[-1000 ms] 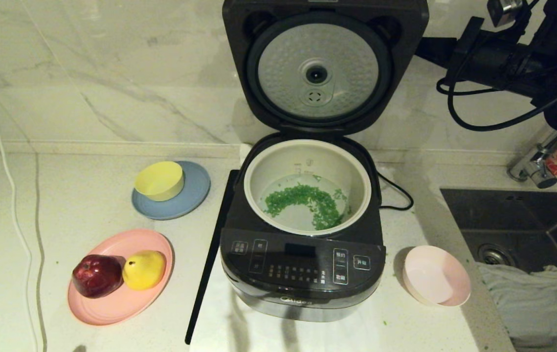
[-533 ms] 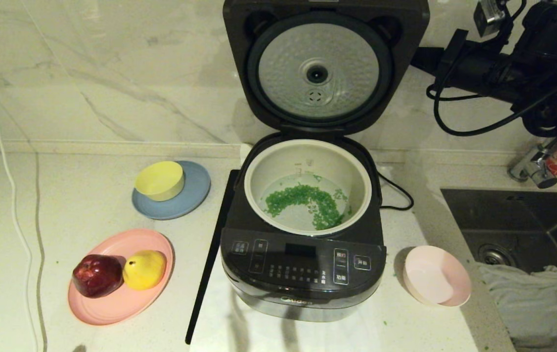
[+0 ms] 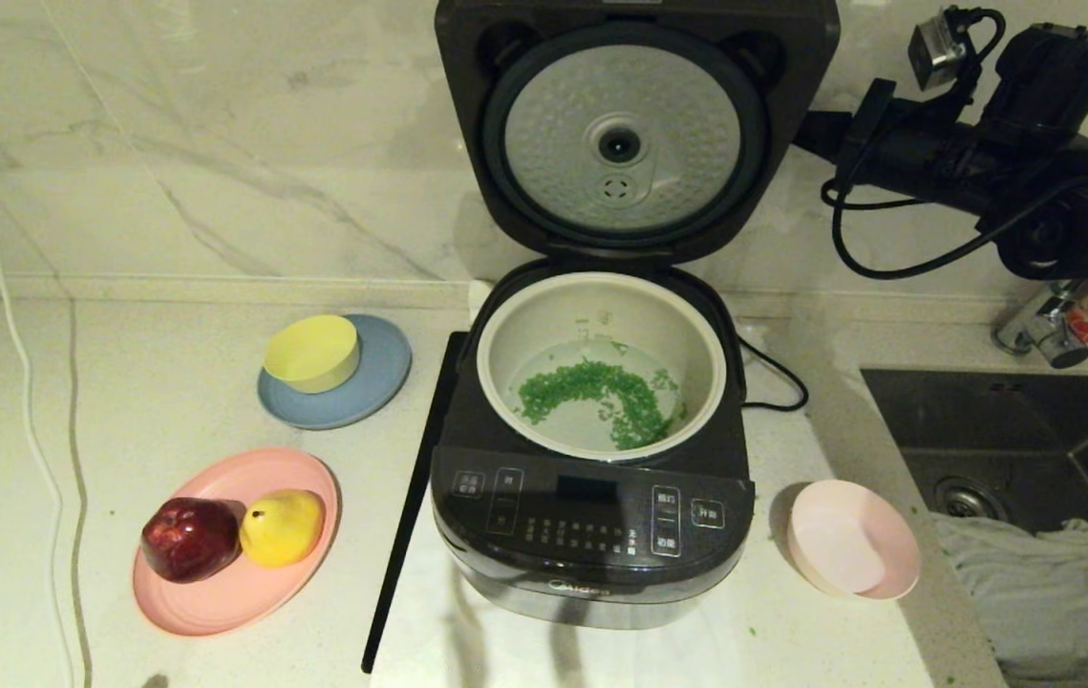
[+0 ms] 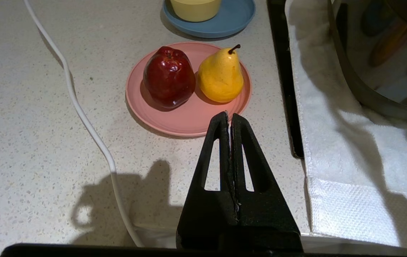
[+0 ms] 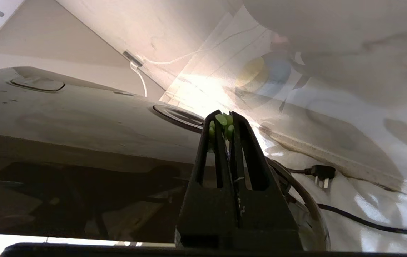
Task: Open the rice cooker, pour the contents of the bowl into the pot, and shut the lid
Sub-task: Close the rice cooker
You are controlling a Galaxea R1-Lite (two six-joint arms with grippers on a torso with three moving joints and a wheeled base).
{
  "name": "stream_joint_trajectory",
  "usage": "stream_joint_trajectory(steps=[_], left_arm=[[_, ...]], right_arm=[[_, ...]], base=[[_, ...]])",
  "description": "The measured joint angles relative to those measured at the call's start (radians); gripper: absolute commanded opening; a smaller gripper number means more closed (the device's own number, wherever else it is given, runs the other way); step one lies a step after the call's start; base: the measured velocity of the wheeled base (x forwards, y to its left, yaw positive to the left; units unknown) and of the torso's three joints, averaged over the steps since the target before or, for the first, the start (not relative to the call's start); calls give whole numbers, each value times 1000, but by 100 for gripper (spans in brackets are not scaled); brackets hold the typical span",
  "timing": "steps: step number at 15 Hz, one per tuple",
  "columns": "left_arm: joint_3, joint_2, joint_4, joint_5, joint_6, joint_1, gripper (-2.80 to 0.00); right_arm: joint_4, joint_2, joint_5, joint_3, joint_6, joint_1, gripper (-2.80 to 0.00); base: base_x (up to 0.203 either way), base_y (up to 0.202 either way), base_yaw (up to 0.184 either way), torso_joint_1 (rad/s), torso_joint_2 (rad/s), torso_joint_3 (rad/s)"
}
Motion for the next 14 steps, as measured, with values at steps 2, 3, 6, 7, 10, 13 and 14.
stream_joint_trajectory(steps=[2, 3, 6, 7, 10, 13, 14], left_arm=[[0, 0, 0, 0, 0, 0, -280], [0, 0, 0, 0, 0, 0, -280], [0, 0, 0, 0, 0, 0, -280], [0, 0, 0, 0, 1, 0, -280], [0, 0, 0, 0, 0, 0, -280], [0, 0, 0, 0, 0, 0, -280], [0, 0, 0, 0, 0, 0, -280]], right_arm=[[-5, 5, 1, 0, 0, 2, -280], [-6, 8, 1, 0, 0, 4, -280], [-13, 15, 4, 0, 0, 19, -280], [-14, 14, 9, 0, 1, 22, -280], [-13, 5, 16, 11, 1, 39, -280], [8, -21, 17, 20, 2, 50, -280], [28, -36, 17, 24, 3, 51, -280]], base=[[0, 0, 0, 0, 0, 0], [0, 0, 0, 0, 0, 0], [0, 0, 0, 0, 0, 0], [0, 0, 0, 0, 0, 0], [0, 0, 0, 0, 0, 0], [0, 0, 0, 0, 0, 0], [0, 0, 0, 0, 0, 0]])
